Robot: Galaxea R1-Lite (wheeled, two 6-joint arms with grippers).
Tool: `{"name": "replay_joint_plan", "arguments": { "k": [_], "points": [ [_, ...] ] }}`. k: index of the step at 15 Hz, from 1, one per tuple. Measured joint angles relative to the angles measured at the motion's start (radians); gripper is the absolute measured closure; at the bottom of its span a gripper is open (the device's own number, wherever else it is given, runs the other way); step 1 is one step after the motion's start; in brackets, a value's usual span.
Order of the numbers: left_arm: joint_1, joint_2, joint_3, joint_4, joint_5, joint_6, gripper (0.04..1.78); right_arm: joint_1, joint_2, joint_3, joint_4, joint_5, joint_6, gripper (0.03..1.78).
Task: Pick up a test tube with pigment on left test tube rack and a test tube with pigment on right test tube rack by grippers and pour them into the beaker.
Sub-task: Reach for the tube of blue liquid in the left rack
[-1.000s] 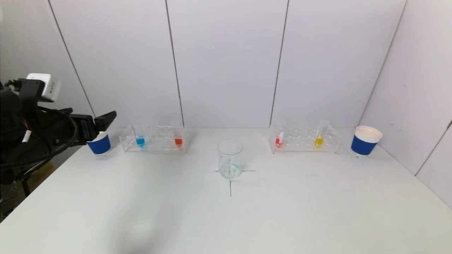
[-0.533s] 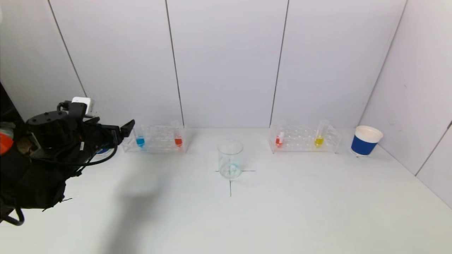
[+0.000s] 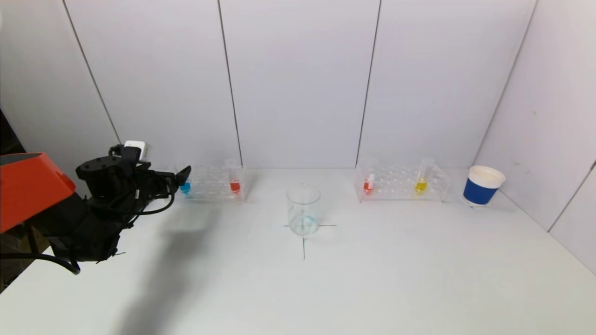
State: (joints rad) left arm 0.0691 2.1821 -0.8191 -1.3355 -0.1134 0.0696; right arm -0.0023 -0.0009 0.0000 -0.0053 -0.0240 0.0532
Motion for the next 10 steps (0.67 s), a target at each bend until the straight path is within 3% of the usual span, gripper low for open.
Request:
{"name": "replay_joint_plan", "arguments": {
  "k": [10],
  "points": [
    [0.001,0.075,-0.066,0.001,-0.007,0.000,0.06,0.000,0.000,0.000,0.000,0.000,0.000,0.04]
  ]
}}
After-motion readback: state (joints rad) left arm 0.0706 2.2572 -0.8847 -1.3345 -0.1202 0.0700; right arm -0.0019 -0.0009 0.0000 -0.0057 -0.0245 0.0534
